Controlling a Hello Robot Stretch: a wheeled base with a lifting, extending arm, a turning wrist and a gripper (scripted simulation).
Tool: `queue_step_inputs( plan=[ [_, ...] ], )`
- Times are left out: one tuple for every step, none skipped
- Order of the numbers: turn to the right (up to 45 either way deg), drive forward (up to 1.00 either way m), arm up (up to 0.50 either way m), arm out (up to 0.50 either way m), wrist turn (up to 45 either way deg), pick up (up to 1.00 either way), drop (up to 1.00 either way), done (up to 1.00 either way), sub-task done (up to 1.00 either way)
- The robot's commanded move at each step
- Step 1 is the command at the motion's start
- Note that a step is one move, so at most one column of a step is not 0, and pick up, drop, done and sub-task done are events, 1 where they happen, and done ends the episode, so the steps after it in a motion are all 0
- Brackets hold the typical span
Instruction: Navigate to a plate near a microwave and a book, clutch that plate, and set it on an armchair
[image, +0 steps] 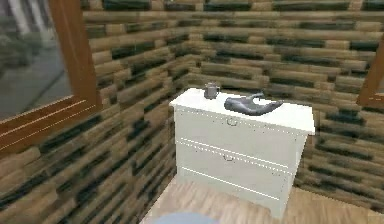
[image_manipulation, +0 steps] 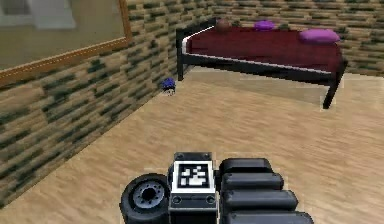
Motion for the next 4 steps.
queue_step_inputs(
  plan=[
    [45.0,0.00,0.00,0.00,0.0,0.00,0.00,0.00,0.00],
    [45.0,0.00,0.00,0.00,0.0,0.00,0.00,0.00,0.00],
    [12.0,0.00,0.00,0.00,0.0,0.00,0.00,0.00,0.00],
    [-45.0,0.00,0.00,0.00,0.0,0.00,0.00,0.00,0.00]
  ],
)
